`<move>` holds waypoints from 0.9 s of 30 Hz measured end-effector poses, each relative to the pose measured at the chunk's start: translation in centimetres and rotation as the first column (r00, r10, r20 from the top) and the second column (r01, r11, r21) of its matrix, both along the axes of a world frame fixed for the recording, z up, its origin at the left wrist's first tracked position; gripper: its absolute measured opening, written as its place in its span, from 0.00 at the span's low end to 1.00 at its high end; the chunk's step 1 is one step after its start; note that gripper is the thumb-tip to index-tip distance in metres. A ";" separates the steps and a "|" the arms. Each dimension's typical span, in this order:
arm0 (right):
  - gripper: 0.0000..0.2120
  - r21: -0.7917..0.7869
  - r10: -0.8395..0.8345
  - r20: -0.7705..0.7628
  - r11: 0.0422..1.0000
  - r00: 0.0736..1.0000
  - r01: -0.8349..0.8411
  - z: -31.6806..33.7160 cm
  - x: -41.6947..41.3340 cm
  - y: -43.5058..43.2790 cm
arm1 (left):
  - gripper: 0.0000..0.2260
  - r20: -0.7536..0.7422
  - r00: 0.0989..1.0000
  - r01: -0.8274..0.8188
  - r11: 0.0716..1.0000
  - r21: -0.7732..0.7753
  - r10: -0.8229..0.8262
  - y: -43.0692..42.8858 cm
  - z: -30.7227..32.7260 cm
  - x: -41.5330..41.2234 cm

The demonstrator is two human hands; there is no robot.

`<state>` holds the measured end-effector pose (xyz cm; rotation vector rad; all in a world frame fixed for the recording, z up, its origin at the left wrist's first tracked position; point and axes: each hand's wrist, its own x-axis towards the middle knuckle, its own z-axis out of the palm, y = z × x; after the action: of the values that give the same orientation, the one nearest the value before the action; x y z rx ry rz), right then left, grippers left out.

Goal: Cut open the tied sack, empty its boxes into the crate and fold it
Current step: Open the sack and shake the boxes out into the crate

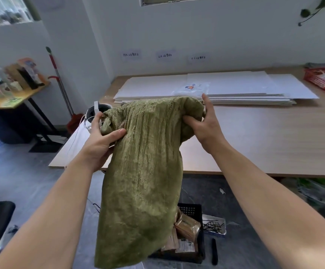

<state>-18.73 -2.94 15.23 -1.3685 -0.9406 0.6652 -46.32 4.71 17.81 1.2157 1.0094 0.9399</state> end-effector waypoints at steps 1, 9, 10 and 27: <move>0.44 -0.001 -0.001 -0.024 1.000 1.000 0.001 -0.1 0.0 0.1 | 0.40 0.002 1.000 -0.007 1.000 0.009 0.007 0.0 0.0 0.1; 0.48 0.012 -0.073 -0.037 0.997 0.997 0.073 0.6 -0.7 -0.3 | 0.25 -0.081 0.994 -0.076 0.997 -0.032 0.073 0.6 -0.6 0.6; 0.51 0.022 -0.016 -0.019 1.000 1.000 0.016 0.8 -0.8 -0.5 | 0.24 -0.104 0.990 -0.097 0.995 -0.032 0.094 0.6 -0.6 0.6; 0.42 -0.044 0.032 0.417 0.999 0.908 -0.015 2.4 -1.0 -1.3 | 0.17 0.097 0.994 0.062 0.995 -0.082 -0.054 0.5 -0.5 -0.3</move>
<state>-19.70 -4.26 17.65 -1.5716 -1.2910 0.4127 -46.65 5.16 17.29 1.1141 0.9250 0.8918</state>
